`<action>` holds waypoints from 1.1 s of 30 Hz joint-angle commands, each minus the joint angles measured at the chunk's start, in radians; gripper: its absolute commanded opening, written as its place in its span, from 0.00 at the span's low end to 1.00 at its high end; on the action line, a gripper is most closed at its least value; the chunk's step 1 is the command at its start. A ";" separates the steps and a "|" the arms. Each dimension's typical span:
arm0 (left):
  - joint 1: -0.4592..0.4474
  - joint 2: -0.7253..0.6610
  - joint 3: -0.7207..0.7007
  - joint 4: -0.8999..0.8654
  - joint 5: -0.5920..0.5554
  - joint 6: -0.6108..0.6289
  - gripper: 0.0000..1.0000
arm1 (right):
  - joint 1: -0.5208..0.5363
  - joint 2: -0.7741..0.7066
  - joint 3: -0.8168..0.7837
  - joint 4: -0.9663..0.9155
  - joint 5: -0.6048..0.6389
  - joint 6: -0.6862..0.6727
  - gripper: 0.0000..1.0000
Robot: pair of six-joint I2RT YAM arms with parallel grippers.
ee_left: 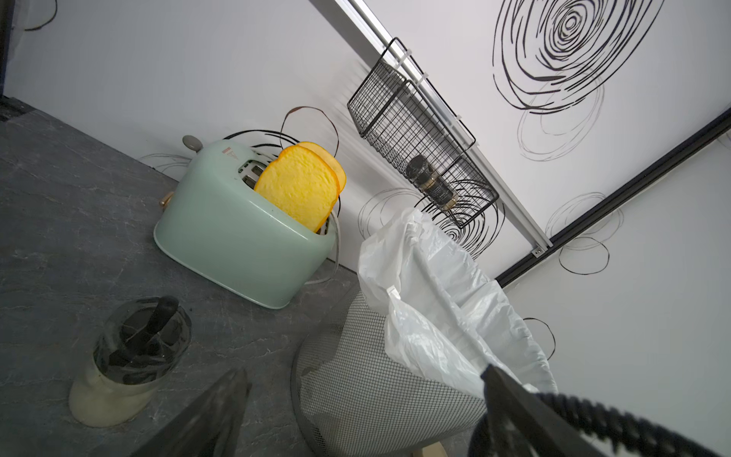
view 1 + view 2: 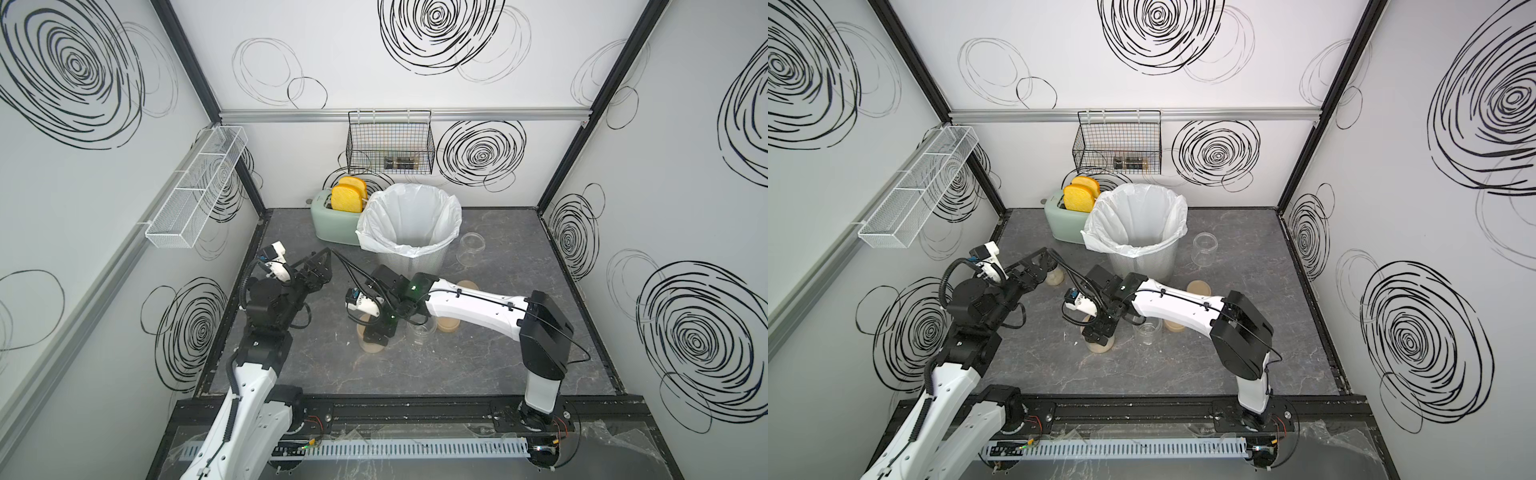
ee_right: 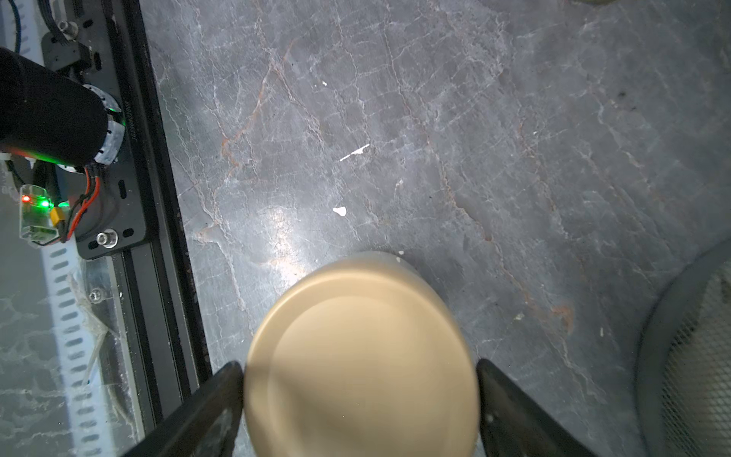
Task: Empty moldy rice from jars
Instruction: Pick up the jar from the center of the board.
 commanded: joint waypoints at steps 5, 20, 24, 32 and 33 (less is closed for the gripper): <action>0.009 -0.003 -0.001 0.057 0.016 -0.016 0.96 | 0.010 0.051 -0.003 0.008 0.003 0.005 0.90; 0.009 -0.006 -0.004 0.054 0.015 -0.016 0.96 | 0.016 0.023 -0.012 0.056 -0.018 0.026 0.93; 0.009 -0.008 -0.005 0.051 0.014 -0.013 0.96 | 0.029 0.044 -0.015 0.048 0.014 0.026 0.95; 0.009 -0.012 -0.004 0.046 0.012 -0.013 0.96 | 0.039 0.060 -0.029 0.062 0.079 0.044 0.96; 0.009 -0.012 -0.003 0.046 0.013 -0.013 0.96 | 0.039 0.060 -0.033 0.066 0.085 0.046 0.96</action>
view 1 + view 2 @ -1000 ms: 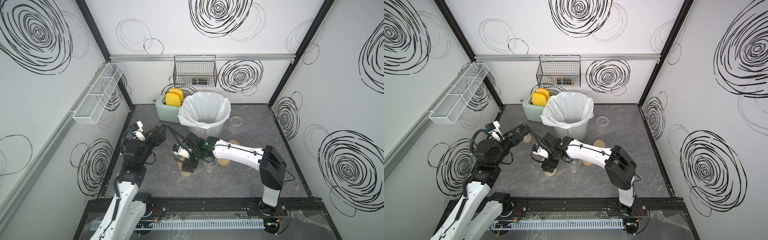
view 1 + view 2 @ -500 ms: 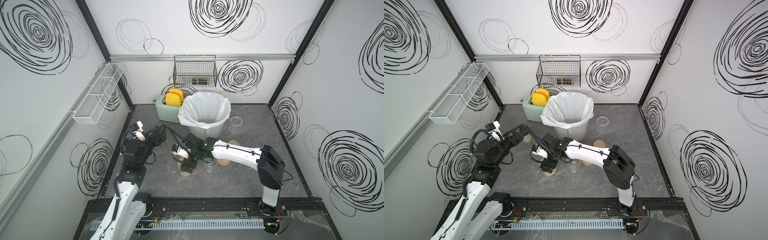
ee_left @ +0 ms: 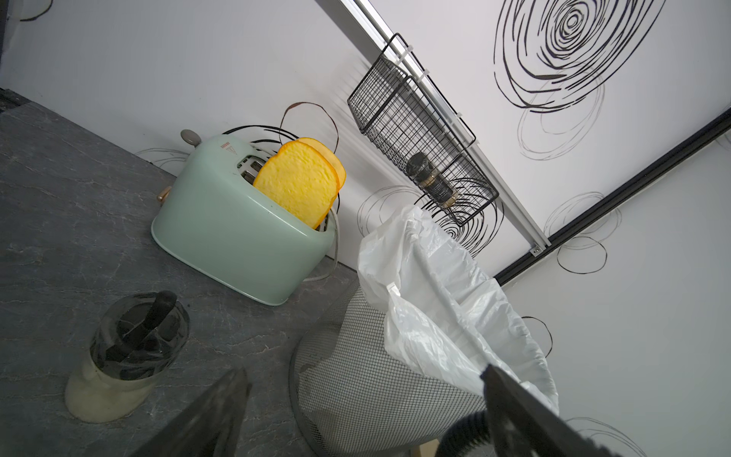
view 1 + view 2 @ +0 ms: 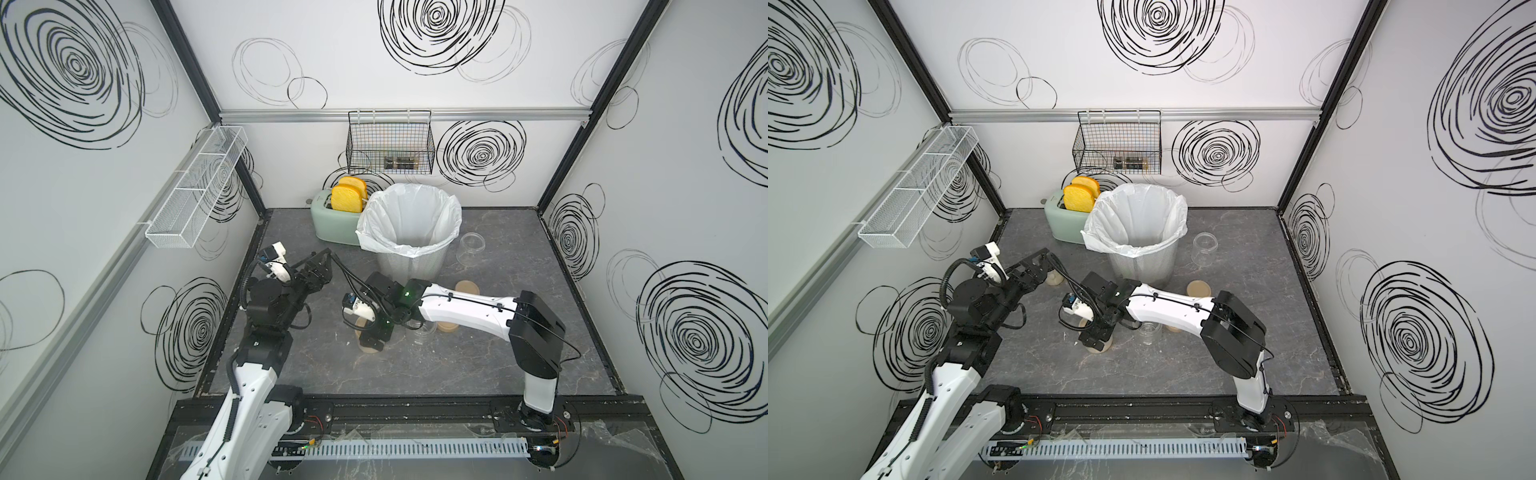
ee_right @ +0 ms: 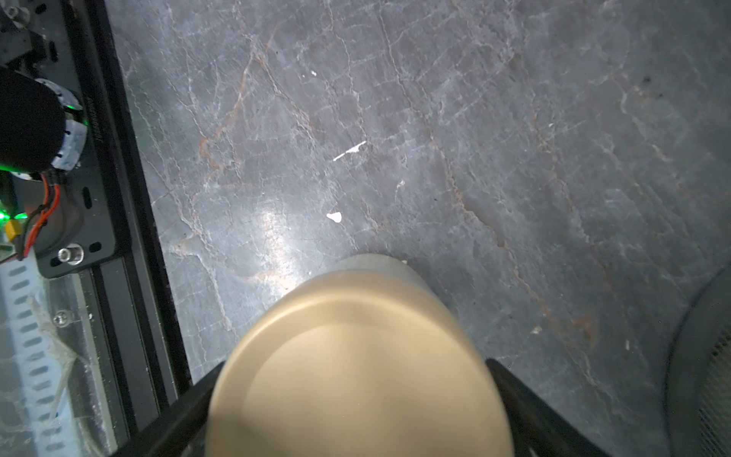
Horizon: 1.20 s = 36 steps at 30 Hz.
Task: Empty moldy rice from jars
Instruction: Pick up the jar from the center of the board.
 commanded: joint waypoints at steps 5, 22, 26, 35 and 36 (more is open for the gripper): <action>0.008 -0.014 -0.003 0.042 0.008 -0.004 0.96 | 0.007 0.024 -0.020 0.030 0.054 0.028 0.91; 0.004 -0.001 0.021 0.072 0.133 0.114 0.96 | -0.106 -0.286 -0.113 0.141 -0.190 0.099 0.68; -0.015 0.001 0.035 0.076 0.196 0.213 0.96 | -0.143 -0.387 -0.148 0.160 -0.269 0.100 0.65; -0.120 -0.017 0.038 0.130 0.320 0.461 0.96 | -0.333 -0.711 -0.357 0.380 -0.470 0.269 0.63; -0.138 -0.014 0.041 0.121 0.331 0.494 0.96 | -0.363 -0.738 -0.372 0.393 -0.492 0.290 0.62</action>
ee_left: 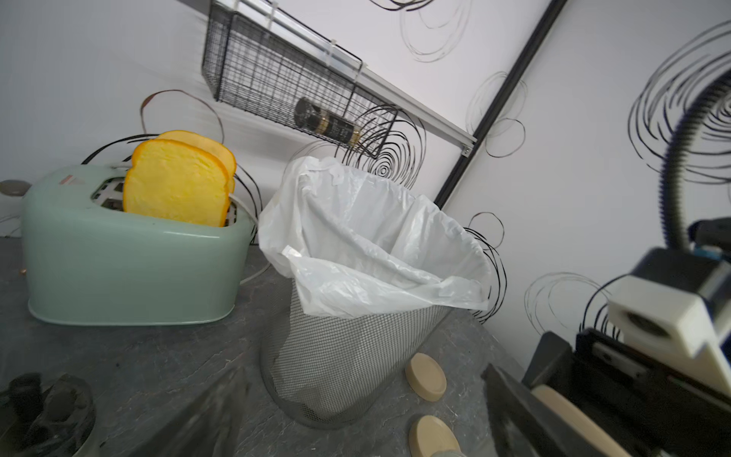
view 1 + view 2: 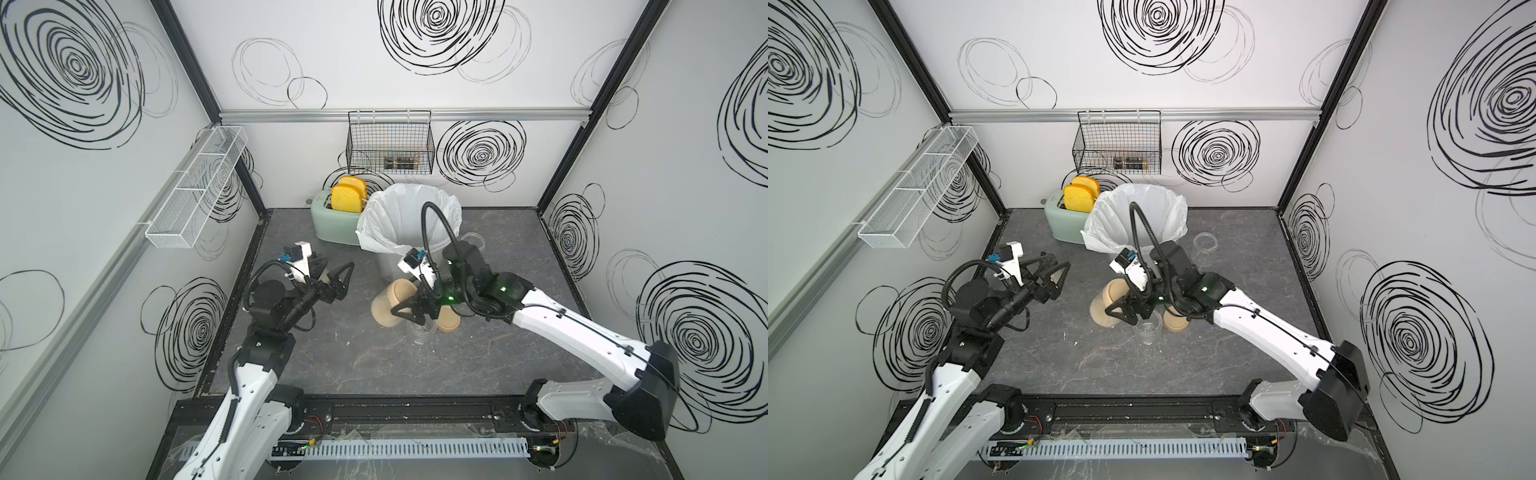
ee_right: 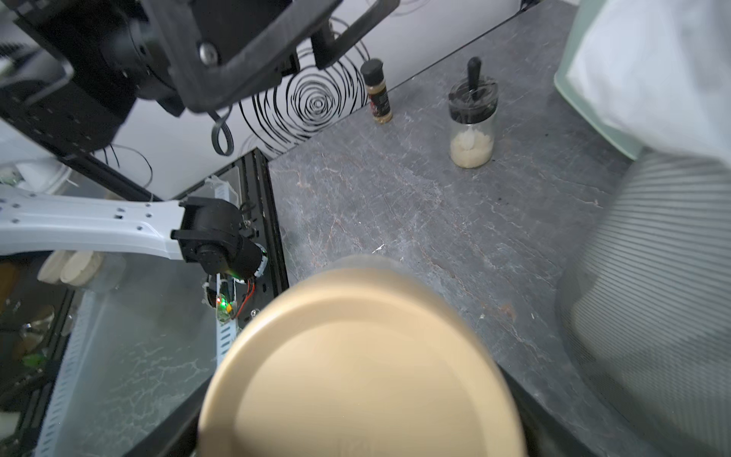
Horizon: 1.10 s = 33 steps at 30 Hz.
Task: Empty moldy rice from jars
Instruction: Pick up the jar from the center of the board.
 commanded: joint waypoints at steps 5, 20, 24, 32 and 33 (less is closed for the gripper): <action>-0.166 0.028 0.084 -0.017 0.116 0.315 0.96 | -0.180 -0.138 -0.031 0.118 -0.163 0.087 0.61; -0.629 0.264 0.237 -0.124 -0.218 0.693 0.96 | -0.282 -0.186 -0.071 0.171 -0.287 0.149 0.57; -0.657 0.302 0.251 -0.113 -0.262 0.715 0.96 | -0.280 -0.187 -0.076 0.179 -0.335 0.152 0.57; -0.698 0.321 0.262 -0.107 -0.371 0.748 0.96 | -0.253 -0.178 -0.075 0.187 -0.374 0.151 0.56; -0.698 0.324 0.262 -0.107 -0.375 0.745 0.96 | -0.246 -0.174 -0.073 0.188 -0.378 0.151 0.56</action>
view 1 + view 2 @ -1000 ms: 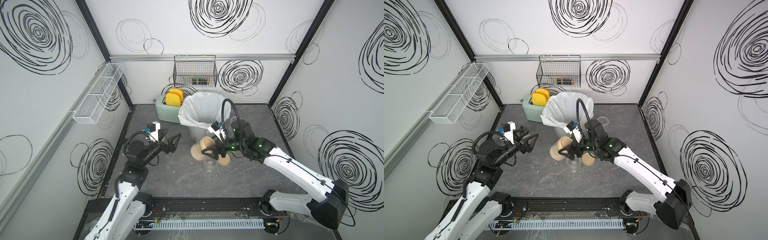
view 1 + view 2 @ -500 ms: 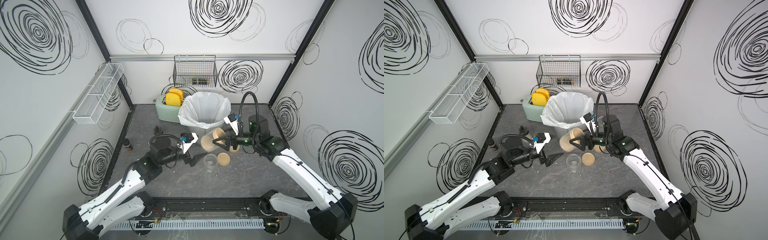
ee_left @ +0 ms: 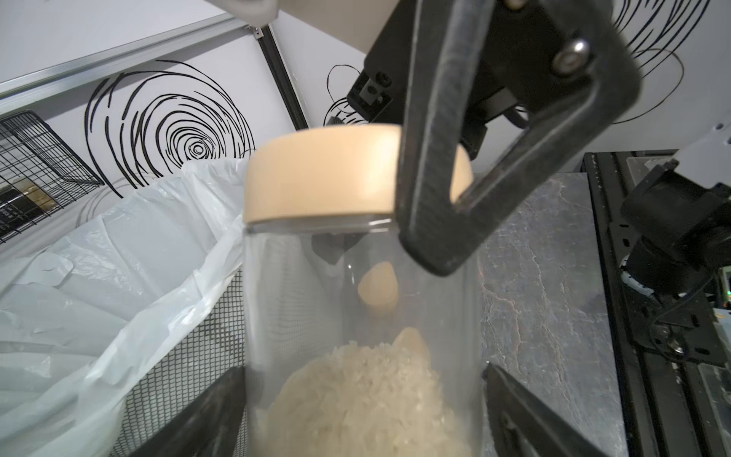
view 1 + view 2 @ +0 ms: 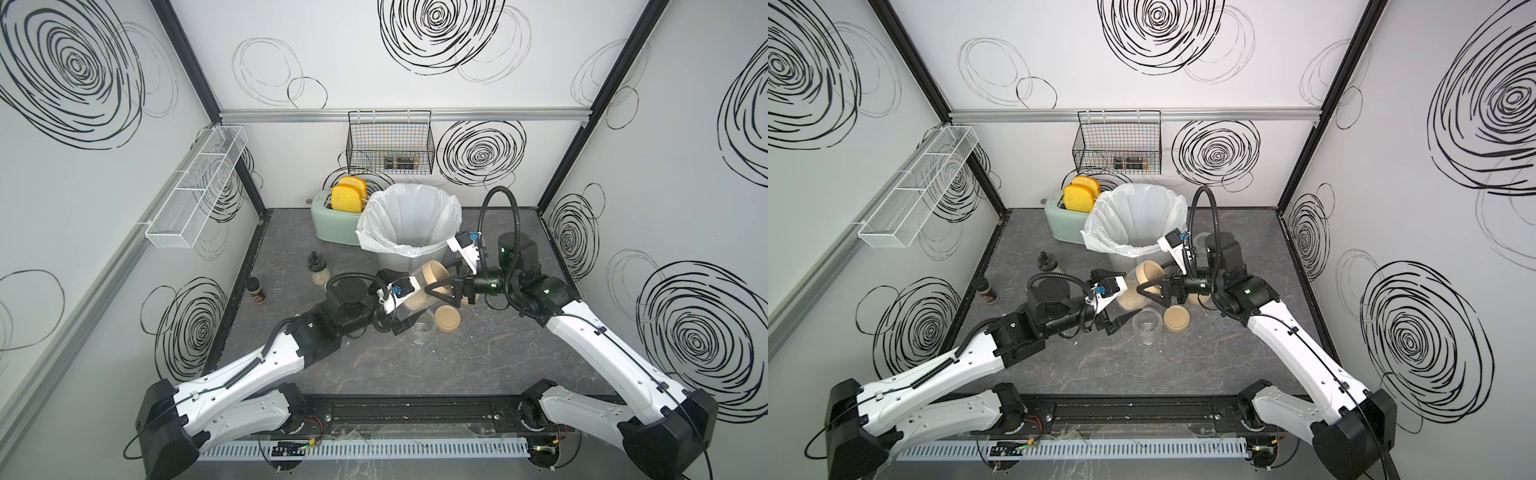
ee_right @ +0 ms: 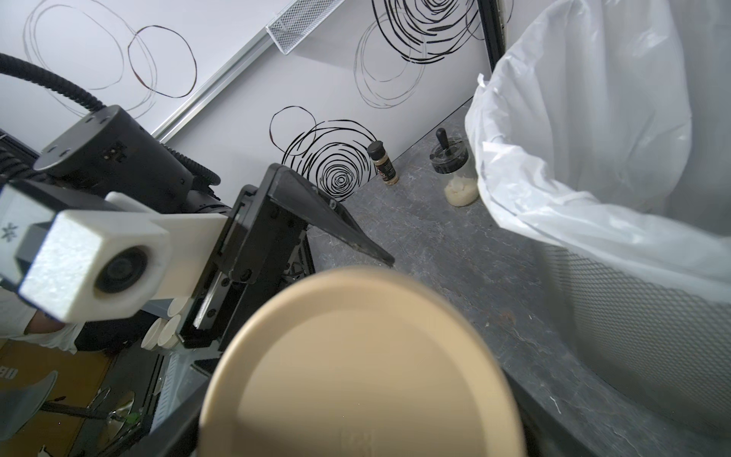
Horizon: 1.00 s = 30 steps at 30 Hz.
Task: Empty moldy rice from jars
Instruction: Pick up the jar from the center of the board.
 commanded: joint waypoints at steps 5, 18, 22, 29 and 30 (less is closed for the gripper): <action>-0.007 0.022 0.033 0.056 -0.062 0.007 0.96 | 0.050 -0.014 0.024 0.112 -0.078 0.000 0.56; -0.010 0.039 0.046 0.070 -0.033 -0.039 0.97 | 0.091 -0.005 0.022 0.125 -0.075 -0.004 0.57; -0.010 0.018 0.028 0.109 -0.029 -0.054 0.96 | 0.094 -0.005 0.019 0.125 -0.068 -0.005 0.58; -0.009 -0.005 -0.005 0.172 -0.014 -0.127 0.83 | 0.095 -0.014 0.016 0.127 -0.033 -0.004 0.78; -0.009 -0.010 -0.011 0.184 -0.011 -0.138 0.82 | 0.096 -0.015 0.014 0.127 -0.027 -0.003 0.83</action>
